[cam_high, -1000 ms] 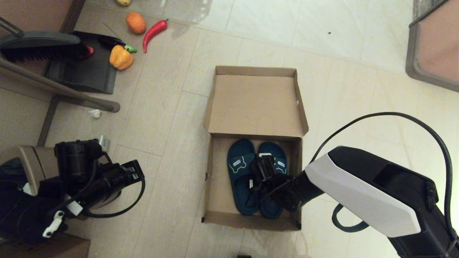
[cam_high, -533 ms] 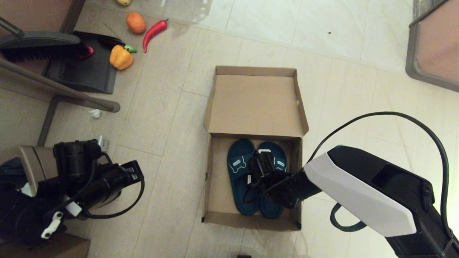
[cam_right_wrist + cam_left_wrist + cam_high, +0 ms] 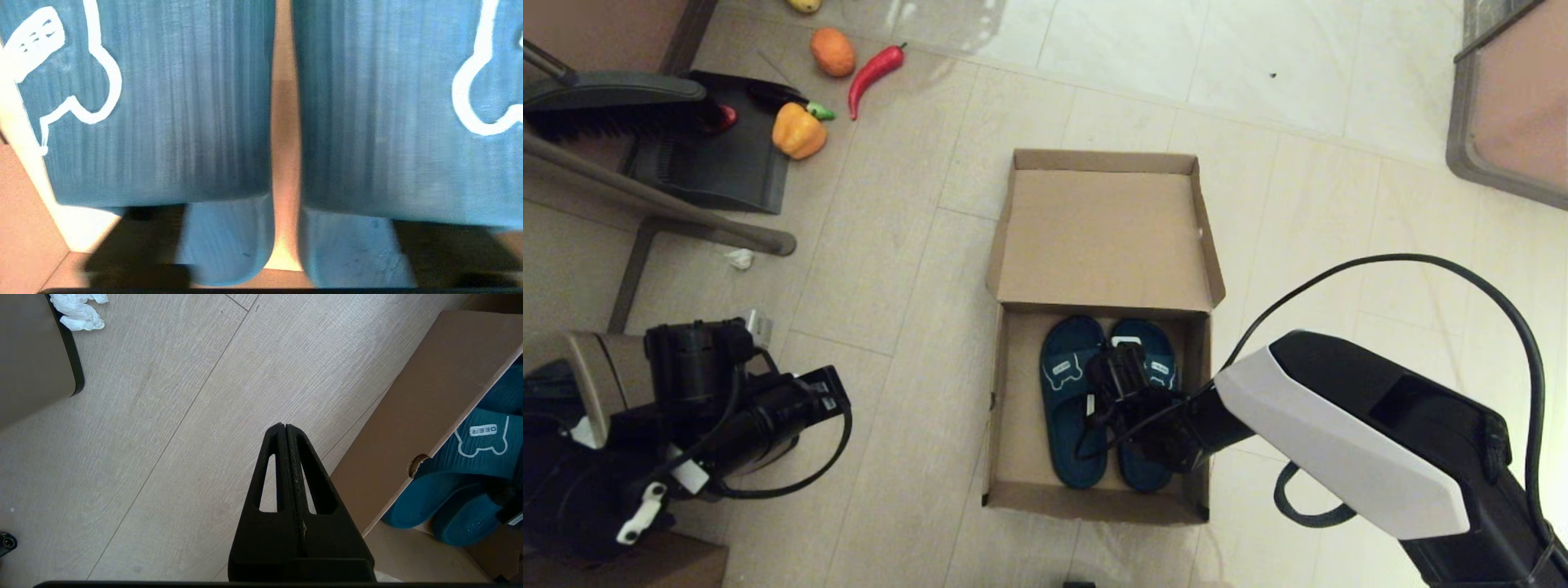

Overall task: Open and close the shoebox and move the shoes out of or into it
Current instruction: Put the shoes out of the shoe box

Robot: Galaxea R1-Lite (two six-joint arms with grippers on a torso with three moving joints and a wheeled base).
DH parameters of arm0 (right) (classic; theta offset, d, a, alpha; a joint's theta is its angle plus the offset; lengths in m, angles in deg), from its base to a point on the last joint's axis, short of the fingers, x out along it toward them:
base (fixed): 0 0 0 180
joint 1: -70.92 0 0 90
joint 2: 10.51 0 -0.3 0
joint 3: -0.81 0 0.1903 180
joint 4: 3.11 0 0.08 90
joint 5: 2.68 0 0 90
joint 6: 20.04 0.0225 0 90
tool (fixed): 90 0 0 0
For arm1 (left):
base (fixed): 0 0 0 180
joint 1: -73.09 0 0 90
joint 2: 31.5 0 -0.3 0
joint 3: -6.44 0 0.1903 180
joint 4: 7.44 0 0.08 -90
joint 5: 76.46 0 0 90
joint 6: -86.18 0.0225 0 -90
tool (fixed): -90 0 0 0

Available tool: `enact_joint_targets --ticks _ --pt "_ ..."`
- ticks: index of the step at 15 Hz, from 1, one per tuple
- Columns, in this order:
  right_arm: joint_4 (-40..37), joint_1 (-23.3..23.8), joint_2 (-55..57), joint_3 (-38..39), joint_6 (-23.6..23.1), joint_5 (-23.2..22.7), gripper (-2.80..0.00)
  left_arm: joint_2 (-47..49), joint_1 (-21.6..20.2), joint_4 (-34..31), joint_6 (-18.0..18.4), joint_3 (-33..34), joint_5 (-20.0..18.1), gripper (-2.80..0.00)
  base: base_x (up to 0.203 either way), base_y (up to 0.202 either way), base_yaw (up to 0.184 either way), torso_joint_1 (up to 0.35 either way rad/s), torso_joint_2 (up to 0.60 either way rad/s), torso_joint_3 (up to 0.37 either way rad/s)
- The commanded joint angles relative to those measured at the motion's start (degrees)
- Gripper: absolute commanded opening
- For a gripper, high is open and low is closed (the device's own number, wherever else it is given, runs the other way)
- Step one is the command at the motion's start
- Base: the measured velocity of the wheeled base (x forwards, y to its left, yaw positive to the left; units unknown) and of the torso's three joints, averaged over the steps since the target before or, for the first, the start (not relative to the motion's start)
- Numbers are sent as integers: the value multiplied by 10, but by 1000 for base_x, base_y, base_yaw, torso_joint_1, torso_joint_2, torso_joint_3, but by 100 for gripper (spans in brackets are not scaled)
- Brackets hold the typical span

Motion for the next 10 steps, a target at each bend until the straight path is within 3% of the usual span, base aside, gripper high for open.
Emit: enact_joint_targets --ticks 1,10 --pt "2 0 1 0 1 1 -280 -1 0 2 -1 0 1 -280 0 0 0 0 0 0" --pt "1 -23 -29 29 5 6 -280 -2 0 2 -1 4 0 -280 0 0 0 0 0 0"
